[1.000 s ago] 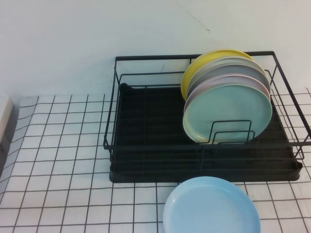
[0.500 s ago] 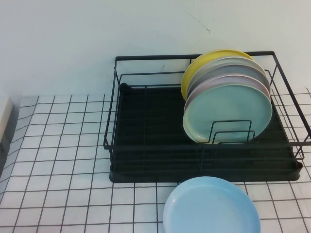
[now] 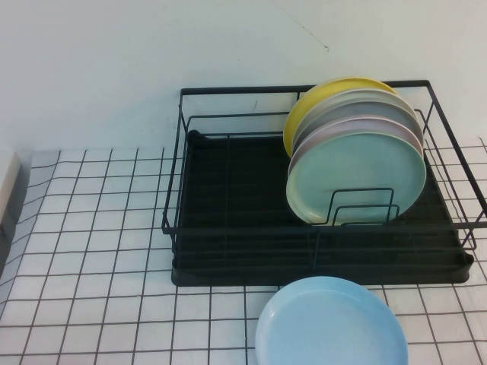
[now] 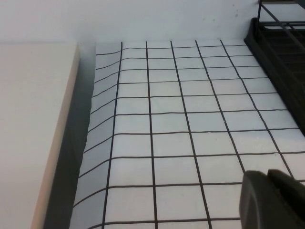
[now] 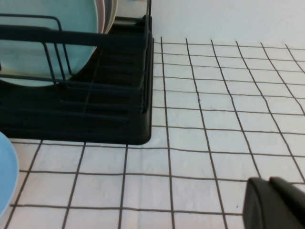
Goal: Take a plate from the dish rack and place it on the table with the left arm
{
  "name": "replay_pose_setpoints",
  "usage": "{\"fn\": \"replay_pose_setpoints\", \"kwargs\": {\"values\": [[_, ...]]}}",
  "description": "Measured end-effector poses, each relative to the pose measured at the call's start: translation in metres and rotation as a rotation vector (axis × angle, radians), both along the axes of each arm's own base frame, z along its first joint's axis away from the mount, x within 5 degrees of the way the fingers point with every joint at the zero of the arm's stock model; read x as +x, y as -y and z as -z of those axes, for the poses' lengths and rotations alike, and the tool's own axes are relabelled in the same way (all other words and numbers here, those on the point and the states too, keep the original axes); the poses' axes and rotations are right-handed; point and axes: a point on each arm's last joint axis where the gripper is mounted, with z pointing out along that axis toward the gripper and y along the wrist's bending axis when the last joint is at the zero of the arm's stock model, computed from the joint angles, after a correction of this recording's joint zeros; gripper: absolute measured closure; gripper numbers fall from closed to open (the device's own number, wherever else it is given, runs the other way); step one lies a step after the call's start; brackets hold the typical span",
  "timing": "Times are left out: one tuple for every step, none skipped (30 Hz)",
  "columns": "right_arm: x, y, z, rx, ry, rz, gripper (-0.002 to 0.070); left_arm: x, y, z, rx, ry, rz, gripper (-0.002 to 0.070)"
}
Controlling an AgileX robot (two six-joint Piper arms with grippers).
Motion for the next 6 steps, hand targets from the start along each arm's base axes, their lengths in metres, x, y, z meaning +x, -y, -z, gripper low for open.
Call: {"fn": "replay_pose_setpoints", "kwargs": {"values": [[0.0000, 0.0000, 0.0000, 0.000, 0.000, 0.000, 0.0678, 0.0000, 0.0000, 0.0000, 0.000, 0.000, 0.000, 0.0678], [0.0000, 0.0000, 0.0000, 0.000, 0.000, 0.000, 0.0678, 0.0000, 0.0000, 0.0001, 0.001, -0.001, 0.000, 0.0678], [0.0000, 0.0000, 0.0000, 0.000, 0.000, 0.000, 0.0678, 0.0000, 0.0000, 0.0001, 0.001, -0.001, 0.000, 0.0678], [0.0000, 0.0000, 0.0000, 0.000, 0.000, 0.000, 0.0678, -0.0001, 0.0000, 0.0002, 0.001, -0.002, 0.000, 0.0678], [0.0000, 0.0000, 0.0000, 0.000, 0.000, 0.000, 0.0678, -0.0001, 0.0000, 0.0004, 0.001, -0.005, 0.000, 0.0678], [0.0000, 0.0000, 0.0000, 0.000, 0.000, 0.000, 0.0678, -0.0001, 0.0000, -0.0002, 0.001, -0.003, 0.000, 0.0678]]}}
